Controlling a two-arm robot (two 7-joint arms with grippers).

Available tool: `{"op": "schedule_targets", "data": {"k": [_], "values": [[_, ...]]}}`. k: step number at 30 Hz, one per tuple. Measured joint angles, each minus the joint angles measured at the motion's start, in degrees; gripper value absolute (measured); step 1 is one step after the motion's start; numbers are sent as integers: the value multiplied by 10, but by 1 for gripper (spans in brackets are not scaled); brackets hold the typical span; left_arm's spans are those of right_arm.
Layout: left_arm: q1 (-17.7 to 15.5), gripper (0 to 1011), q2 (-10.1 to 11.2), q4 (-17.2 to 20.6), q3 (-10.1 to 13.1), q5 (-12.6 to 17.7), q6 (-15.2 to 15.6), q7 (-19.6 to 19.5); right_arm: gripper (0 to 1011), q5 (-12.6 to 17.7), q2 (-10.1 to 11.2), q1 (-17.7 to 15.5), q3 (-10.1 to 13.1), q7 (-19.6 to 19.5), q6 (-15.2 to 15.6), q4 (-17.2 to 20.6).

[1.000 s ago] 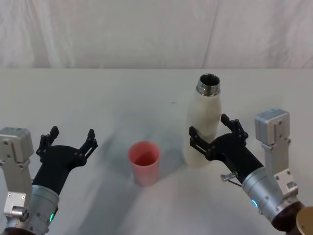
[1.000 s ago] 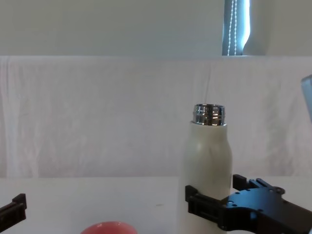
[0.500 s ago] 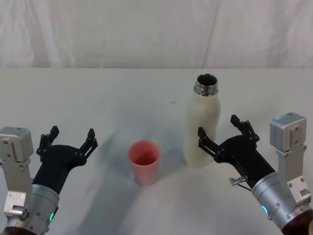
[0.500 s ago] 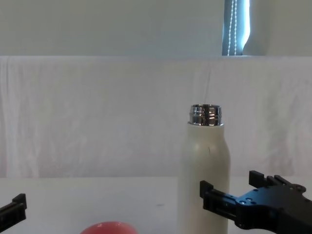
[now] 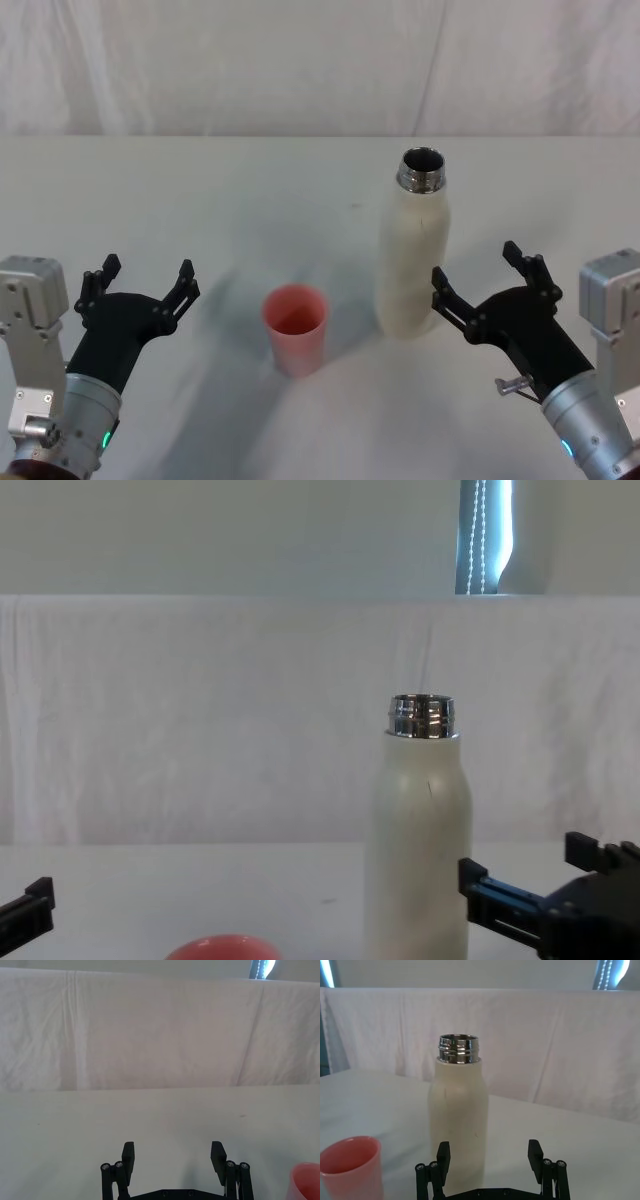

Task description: Grasp the thermos with one hand and pour water into the cup lid.

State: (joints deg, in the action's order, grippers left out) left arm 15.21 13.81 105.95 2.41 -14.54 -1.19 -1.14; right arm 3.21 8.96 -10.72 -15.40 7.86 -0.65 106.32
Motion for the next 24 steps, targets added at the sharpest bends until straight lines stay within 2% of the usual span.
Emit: {"op": "schedule_targets", "data": {"k": [6,15,24], "values": [[0,1001,0,0,0,0,0,0,1001,-25,-6,-23,11,-19,-17,7],[0,1001,0,0,0,0,0,0,1001,-50,-21,-30,21,-34,-33,-2],[0,1001,0,0,0,0,0,0,1001,-61,-39,-32,32,-41,-45,-17]]}}
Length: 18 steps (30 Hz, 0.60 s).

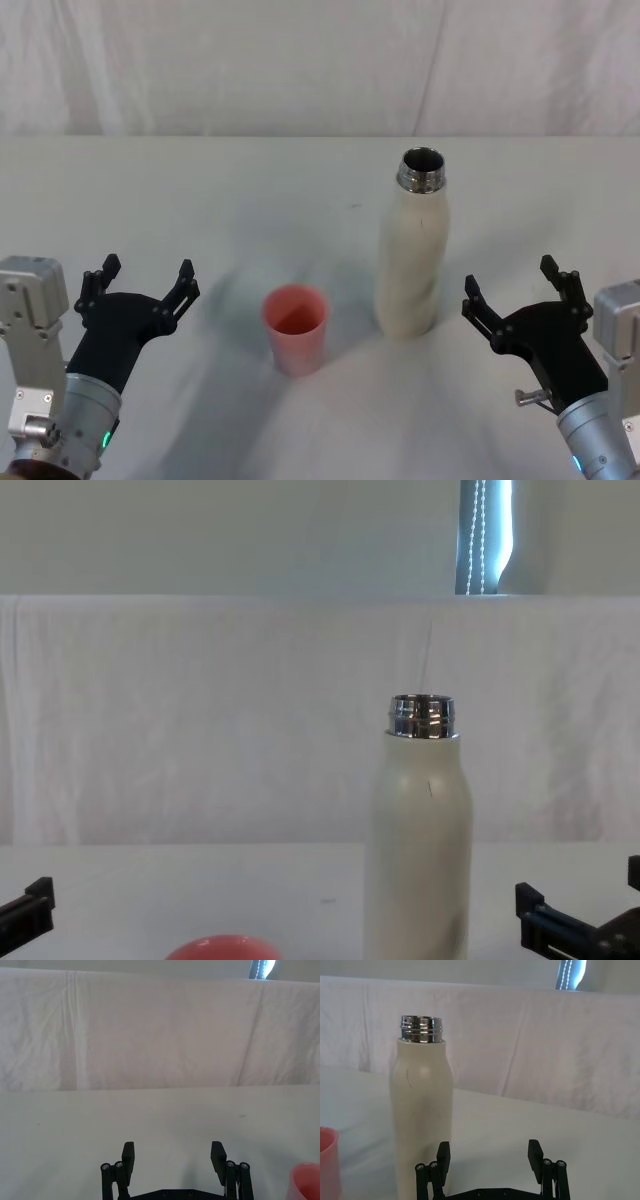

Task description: Grasp the thermos with one hand and pour water into the cup lid.

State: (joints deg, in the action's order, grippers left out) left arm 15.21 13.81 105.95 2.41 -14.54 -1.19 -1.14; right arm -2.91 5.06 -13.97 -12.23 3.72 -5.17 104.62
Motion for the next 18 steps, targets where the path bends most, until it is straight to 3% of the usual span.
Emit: {"op": "schedule_targets", "data": {"k": [18], "values": [[0,1001,0,0,0,0,0,0,1001,1,-12,-2,9,6,-4,-3]]}}
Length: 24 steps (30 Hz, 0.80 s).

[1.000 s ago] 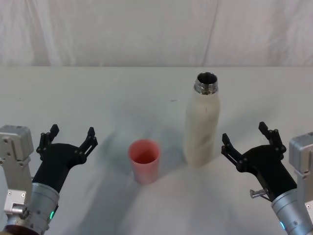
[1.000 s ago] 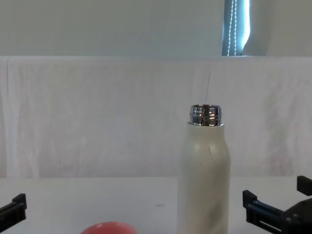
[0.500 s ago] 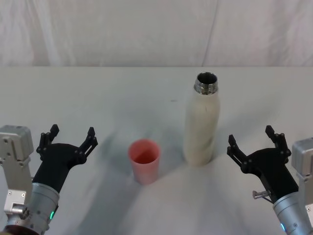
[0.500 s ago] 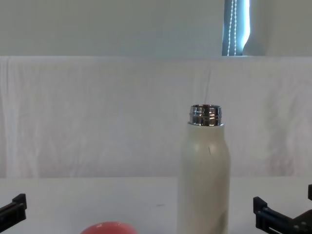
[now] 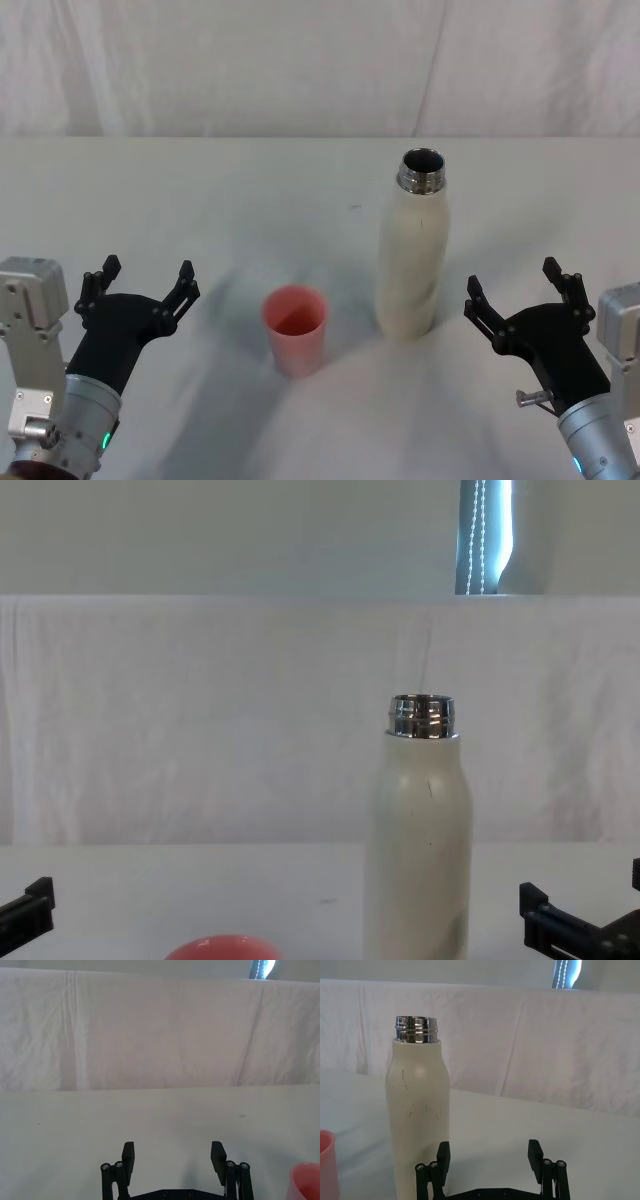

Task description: Grasp the thermos with one hand and pour water into the cup lid.

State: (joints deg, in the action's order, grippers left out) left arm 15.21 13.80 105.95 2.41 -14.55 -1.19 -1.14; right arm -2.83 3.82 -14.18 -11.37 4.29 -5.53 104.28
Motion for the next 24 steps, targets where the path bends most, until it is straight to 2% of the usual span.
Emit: {"op": "schedule_targets", "data": {"k": [11,24], "values": [[0,1001,0,0,0,0,0,0,1001,-2,-4,0,1,2,-10,2],[0,1001,0,0,0,0,0,0,1001,-9,4,19,-14,17,8,-5]]}}
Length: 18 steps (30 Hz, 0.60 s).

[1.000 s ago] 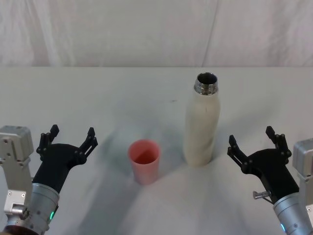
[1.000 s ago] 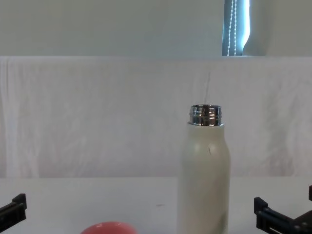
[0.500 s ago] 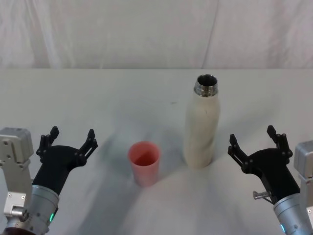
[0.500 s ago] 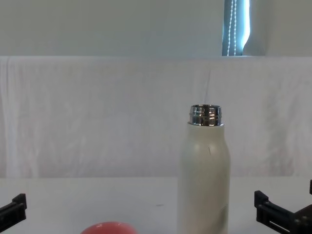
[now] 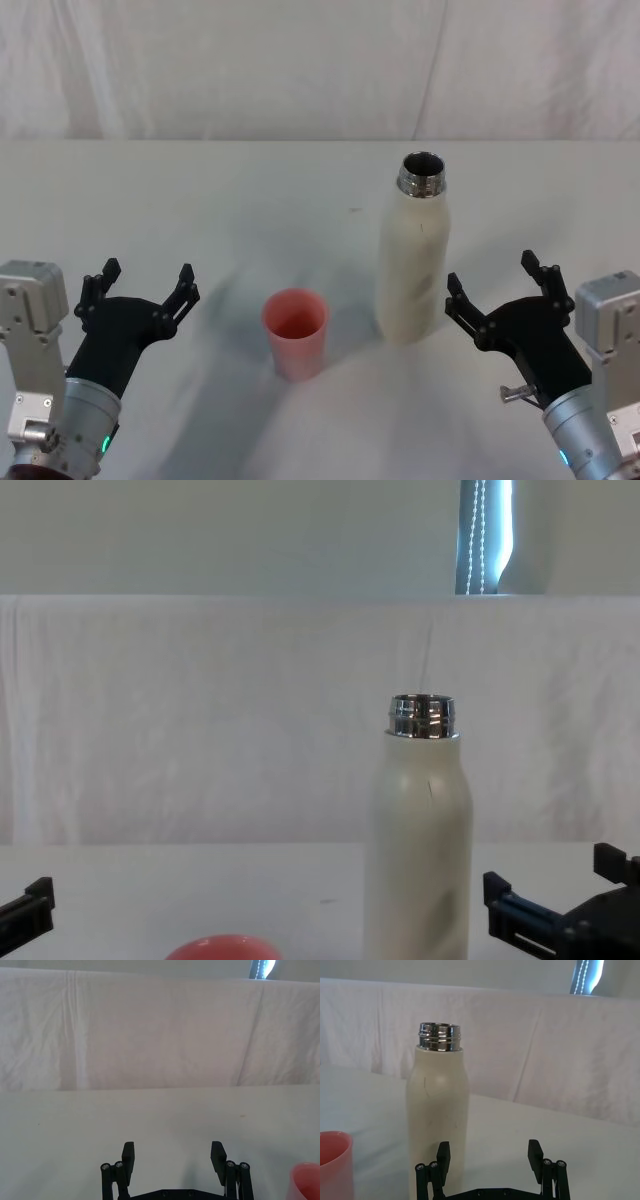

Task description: Grasp the thermos with one hand and pour water into the cup lid.

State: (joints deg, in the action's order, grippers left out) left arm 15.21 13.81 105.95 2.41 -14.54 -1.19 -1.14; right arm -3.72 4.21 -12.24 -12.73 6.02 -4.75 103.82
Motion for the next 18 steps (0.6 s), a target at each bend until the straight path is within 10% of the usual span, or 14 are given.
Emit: {"op": "schedule_targets", "data": {"k": [18], "values": [[0,1001,0,0,0,0,0,0,1001,-3,-1,13,-4,-2,7,-11]]}}
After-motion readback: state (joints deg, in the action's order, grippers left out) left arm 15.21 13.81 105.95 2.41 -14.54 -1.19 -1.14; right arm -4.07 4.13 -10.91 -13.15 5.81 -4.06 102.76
